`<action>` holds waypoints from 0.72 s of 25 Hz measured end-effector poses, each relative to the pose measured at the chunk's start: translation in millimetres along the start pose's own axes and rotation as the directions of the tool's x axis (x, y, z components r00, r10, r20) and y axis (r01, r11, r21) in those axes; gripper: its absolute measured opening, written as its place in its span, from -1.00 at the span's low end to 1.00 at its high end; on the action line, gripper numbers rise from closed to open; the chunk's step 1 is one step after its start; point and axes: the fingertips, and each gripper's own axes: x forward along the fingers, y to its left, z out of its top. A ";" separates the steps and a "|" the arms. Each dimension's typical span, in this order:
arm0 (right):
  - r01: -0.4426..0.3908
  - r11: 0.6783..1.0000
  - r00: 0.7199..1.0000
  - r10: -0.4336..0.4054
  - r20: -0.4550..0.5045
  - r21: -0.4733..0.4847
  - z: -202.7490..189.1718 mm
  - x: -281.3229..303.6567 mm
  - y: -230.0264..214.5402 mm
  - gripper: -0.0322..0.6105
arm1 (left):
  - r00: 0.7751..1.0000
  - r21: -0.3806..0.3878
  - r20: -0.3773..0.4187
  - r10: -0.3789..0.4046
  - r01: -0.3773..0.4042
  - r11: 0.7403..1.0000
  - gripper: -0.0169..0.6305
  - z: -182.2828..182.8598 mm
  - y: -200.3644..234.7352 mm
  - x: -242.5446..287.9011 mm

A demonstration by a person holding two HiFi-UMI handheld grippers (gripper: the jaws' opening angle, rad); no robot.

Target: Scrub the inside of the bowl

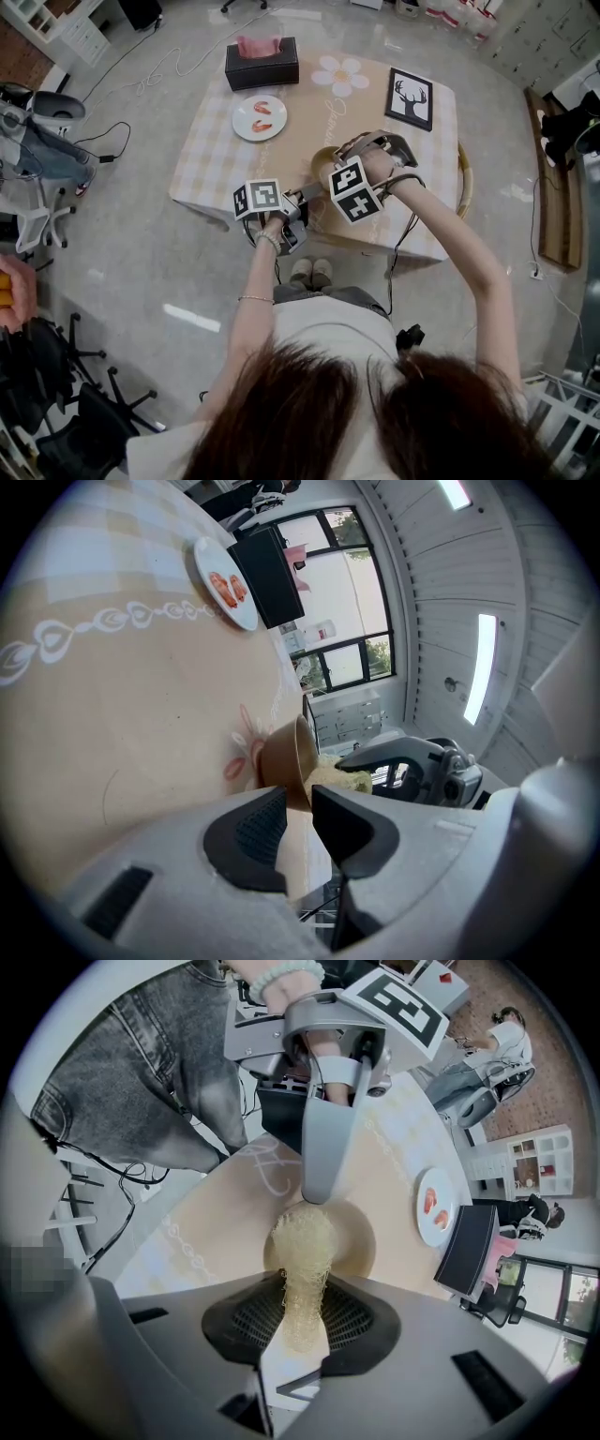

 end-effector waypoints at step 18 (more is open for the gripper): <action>0.030 1.000 0.999 -0.030 0.011 0.001 4.9 3.4 -31.1 -0.60 | 0.999 0.003 -0.040 -0.005 0.005 1.000 -0.68 -3.8 0.3 2.0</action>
